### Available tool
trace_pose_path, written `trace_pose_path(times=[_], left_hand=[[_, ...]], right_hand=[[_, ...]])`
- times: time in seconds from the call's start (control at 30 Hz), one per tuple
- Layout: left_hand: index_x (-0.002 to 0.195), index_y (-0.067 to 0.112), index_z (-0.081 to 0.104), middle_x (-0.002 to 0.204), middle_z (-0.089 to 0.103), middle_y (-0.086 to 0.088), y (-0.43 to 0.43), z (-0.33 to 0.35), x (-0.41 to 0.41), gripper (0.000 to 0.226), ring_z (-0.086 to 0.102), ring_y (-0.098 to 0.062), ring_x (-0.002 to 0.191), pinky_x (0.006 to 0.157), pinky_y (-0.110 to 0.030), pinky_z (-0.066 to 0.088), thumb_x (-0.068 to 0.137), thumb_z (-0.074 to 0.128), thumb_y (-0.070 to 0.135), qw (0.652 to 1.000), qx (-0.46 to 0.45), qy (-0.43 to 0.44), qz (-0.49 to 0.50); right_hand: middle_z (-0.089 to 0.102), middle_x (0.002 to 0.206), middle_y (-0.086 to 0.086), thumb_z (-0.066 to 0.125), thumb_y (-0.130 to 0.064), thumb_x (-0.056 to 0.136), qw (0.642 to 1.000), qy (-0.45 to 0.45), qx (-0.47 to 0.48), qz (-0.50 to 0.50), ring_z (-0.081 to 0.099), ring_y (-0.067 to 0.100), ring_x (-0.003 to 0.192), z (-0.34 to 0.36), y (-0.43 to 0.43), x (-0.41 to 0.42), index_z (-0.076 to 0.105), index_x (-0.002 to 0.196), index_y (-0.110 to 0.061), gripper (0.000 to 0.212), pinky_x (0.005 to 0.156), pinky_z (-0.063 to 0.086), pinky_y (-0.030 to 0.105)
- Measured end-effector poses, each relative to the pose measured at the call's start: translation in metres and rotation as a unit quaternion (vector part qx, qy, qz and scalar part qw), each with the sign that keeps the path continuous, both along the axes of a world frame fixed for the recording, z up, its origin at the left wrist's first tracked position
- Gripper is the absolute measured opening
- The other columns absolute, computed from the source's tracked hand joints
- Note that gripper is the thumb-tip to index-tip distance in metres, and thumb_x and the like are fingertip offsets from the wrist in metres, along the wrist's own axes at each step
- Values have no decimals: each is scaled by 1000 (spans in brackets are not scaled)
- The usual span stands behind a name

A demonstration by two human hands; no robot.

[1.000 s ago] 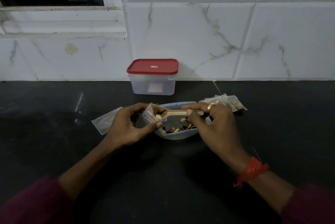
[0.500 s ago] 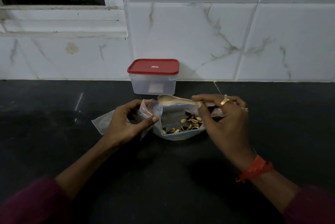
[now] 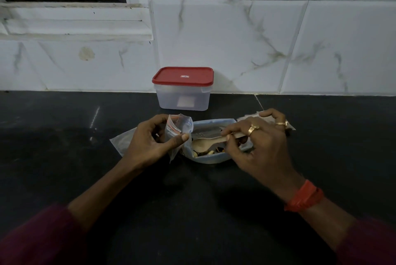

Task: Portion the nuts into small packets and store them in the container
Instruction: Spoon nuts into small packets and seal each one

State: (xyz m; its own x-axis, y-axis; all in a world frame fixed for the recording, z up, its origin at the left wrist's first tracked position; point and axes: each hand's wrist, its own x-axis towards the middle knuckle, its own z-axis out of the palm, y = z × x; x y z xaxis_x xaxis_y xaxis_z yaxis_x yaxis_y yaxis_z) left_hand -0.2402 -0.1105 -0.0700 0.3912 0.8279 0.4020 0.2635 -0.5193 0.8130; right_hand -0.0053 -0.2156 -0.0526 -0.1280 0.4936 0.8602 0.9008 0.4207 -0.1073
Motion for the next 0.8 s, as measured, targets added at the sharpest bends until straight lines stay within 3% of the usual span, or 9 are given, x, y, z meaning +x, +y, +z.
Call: trace_pose_path(times=[0.13, 0.37, 0.57, 0.8], left_hand=[[124, 22, 66, 109, 73, 9, -1, 1, 0, 53, 69, -9, 100, 84, -36, 60, 76, 78, 42, 1000, 2, 1, -11], [123, 21, 66, 108, 72, 8, -4, 2, 1, 50, 69, -12, 99, 82, -36, 60, 78, 76, 42, 1000, 8, -4, -8], [121, 25, 66, 107, 72, 11, -3, 3, 0, 54, 69, -11, 98, 82, -39, 61, 76, 73, 54, 1000, 14, 1, -2], [125, 26, 64, 107, 71, 13, -3, 2, -1, 59, 69, -8, 98, 81, -39, 61, 74, 73, 56, 999, 18, 23, -13]], right_hand=[[72, 84, -8, 67, -22, 84, 999, -49, 13, 17, 66, 10, 80, -2, 0, -2, 76, 86, -19, 9, 104, 33, 39], [72, 79, -6, 70, -15, 82, 998, -44, 40, 22, 66, 12, 73, 0, 1, 1, 76, 82, -16, 6, 99, 40, 46], [71, 79, -8, 69, -17, 86, 991, -122, 33, 36, 64, 12, 72, -3, 3, 2, 77, 84, -18, 8, 102, 35, 40], [72, 83, -4, 68, -20, 88, 996, -67, 25, -50, 67, 15, 80, -1, 3, 11, 76, 93, -18, 10, 104, 32, 41]])
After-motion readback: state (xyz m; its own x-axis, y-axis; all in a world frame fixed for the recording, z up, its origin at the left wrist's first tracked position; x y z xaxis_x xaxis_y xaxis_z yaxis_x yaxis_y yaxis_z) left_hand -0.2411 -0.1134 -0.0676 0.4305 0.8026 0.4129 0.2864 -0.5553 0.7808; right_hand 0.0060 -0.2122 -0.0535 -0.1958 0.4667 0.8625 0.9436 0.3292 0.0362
